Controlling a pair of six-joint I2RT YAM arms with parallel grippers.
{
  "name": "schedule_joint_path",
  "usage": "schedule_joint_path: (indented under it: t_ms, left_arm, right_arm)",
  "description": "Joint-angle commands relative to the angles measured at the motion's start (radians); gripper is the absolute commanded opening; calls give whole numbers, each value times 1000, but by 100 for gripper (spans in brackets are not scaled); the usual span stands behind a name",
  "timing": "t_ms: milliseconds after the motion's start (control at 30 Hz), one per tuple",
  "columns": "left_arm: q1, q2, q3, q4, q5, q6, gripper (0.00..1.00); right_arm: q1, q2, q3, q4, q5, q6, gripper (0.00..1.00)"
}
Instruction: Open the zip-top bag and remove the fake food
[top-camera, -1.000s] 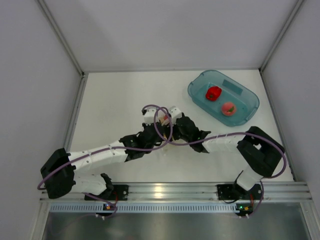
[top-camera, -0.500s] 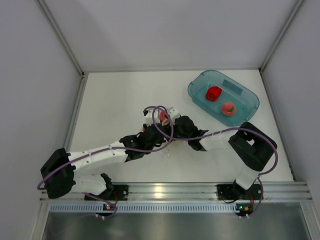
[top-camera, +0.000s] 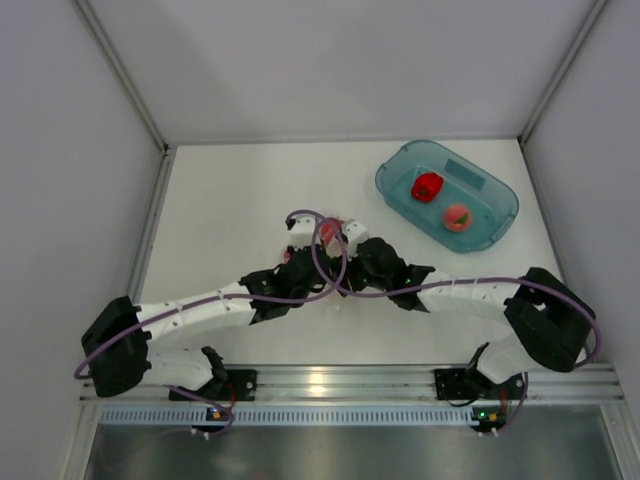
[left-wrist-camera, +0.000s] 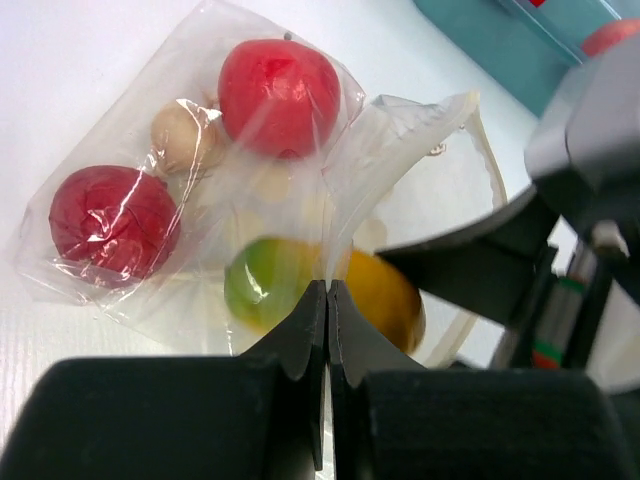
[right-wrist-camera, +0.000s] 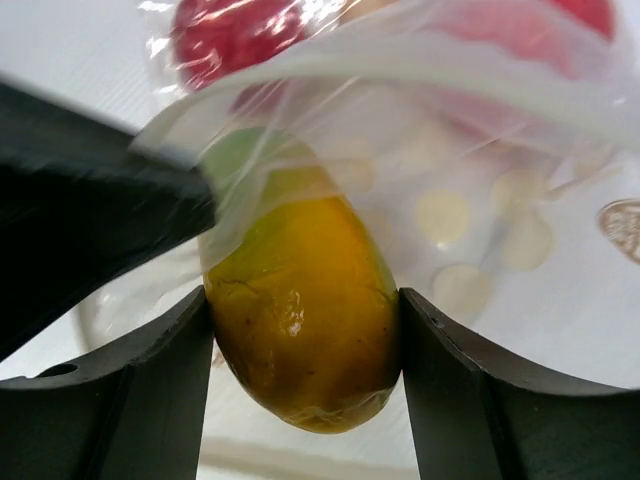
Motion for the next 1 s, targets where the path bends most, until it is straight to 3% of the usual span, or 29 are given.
schedule_joint_path:
  t_ms: [0,400,633,733,967]
  left_arm:
    - [5,-11,24,54,-66,-15,0]
    - [6,-33,8,28,-154,-44,0]
    - [9,-46,-7,2,-172,-64,0]
    - [9,-68,-21,-7,-169,-72,0]
    - [11,-129,-36,-28,-146,-76,0]
  right_arm:
    - [38,-87,50,-133,-67,40,41]
    - [69,-354,92,-458,74,125,40]
    - [46,-439,163,-601,275,125,40]
    - [-43,-428,218,-635,269,114,40]
    - [-453,-258,368,-643,163,85,40]
